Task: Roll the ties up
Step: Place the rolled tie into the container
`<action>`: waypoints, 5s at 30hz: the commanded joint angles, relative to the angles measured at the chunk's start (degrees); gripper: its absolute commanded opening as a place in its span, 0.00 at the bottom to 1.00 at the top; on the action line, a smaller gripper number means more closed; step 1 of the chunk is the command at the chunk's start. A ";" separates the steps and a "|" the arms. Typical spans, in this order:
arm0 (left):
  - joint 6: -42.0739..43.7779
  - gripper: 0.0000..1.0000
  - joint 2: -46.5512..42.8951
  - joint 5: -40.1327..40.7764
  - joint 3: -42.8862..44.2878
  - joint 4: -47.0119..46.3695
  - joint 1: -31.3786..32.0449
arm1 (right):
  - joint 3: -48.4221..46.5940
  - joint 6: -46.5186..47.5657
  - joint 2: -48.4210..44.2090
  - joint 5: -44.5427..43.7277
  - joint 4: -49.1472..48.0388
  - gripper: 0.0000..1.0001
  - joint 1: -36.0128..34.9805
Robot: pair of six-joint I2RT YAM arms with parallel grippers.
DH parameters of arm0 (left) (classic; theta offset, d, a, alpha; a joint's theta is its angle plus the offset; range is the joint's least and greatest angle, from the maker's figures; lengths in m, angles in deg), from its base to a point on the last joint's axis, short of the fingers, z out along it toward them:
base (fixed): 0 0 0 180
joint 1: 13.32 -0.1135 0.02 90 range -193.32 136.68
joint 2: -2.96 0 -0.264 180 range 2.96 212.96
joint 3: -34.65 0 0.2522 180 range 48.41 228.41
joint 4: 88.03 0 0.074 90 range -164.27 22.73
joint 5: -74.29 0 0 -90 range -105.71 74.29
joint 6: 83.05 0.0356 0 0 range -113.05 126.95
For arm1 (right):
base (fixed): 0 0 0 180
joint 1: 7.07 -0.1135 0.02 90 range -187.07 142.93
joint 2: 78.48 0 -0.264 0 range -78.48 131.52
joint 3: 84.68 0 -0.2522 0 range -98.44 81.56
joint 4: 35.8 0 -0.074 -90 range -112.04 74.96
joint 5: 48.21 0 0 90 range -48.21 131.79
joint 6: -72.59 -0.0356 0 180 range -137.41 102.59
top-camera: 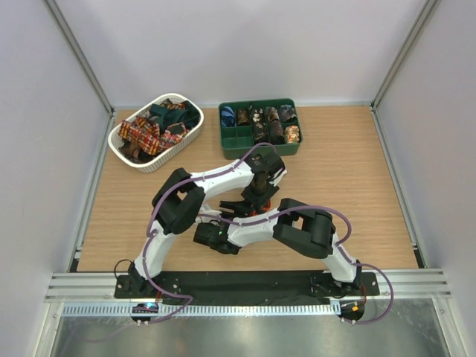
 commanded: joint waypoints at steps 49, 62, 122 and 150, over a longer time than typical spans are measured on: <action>5.29 0.59 -1.83 -0.31 -0.11 6.55 0.28 | -4.41 -13.41 4.83 -0.33 14.18 0.01 3.38; 8.46 0.66 -7.54 1.81 1.56 -0.56 0.19 | -5.38 -14.73 4.74 1.51 14.80 0.01 2.06; -23.09 1.00 -26.80 25.98 -17.26 -36.69 -23.27 | -51.24 -9.64 0.14 27.71 19.01 0.01 39.06; -23.18 0.98 -26.18 24.13 -20.32 -37.92 -24.50 | -66.73 -14.47 16.08 38.25 17.53 0.01 38.01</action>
